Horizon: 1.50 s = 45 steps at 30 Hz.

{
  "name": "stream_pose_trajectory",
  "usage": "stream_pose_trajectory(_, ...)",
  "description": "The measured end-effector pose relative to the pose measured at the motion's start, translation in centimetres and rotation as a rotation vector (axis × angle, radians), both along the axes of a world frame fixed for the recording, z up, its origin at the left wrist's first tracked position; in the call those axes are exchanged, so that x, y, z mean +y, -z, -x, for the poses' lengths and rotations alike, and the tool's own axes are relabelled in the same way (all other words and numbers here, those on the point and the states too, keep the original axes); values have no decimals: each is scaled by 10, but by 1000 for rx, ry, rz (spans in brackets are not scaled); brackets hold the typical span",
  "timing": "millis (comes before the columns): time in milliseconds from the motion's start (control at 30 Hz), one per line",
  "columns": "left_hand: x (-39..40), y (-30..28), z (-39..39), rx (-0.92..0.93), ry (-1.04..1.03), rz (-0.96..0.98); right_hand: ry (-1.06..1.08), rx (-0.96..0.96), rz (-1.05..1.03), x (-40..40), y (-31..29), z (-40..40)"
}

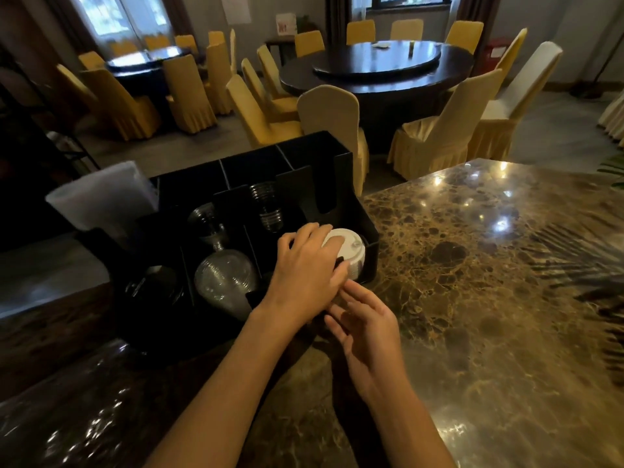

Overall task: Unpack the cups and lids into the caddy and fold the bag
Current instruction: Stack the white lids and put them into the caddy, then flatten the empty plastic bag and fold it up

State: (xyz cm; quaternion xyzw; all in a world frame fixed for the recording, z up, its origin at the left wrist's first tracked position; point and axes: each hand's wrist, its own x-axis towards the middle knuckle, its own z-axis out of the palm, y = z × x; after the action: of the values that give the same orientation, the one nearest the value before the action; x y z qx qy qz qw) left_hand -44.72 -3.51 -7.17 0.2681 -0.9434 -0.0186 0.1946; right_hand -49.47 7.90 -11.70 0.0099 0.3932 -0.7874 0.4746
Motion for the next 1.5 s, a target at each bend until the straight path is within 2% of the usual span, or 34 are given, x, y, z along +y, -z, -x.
stream_pose_trajectory(133,30,-15,-62,286,-114,-211,-86,147,40,0,-12,-20)
stream_pose_trajectory(300,61,-20,-164,527,-341,-308,-284,274,141,-11,-24,-64)
stream_pose_trajectory(433,87,-13,-254,656,-567,-352,-448,331,132,-17,-21,-112)
stream_pose_trajectory(700,132,25,-430,1126,-1186,-287,-580,566,-167,-28,12,-190)
stream_pose_trajectory(800,135,52,-477,1173,-1398,-418,-576,741,-301,-33,24,-197)
stream_pose_trajectory(867,133,65,-494,1178,-1416,-617,-590,866,-346,-33,29,-197)
stream_pose_trajectory(933,131,73,-500,1204,-1343,-782,-612,962,-381,-31,32,-196)
stream_pose_trajectory(1067,132,71,-504,1324,-1177,-849,-657,1099,-453,-26,35,-195)
stream_pose_trajectory(1133,133,69,-508,1308,-1149,-843,-681,1070,-477,-25,32,-198)
stream_pose_trajectory(1333,134,72,-520,1124,-1104,-926,-659,802,-474,-27,31,-220)
stream_pose_trajectory(1500,135,75,-531,1156,-1149,-982,-590,762,-409,-21,39,-225)
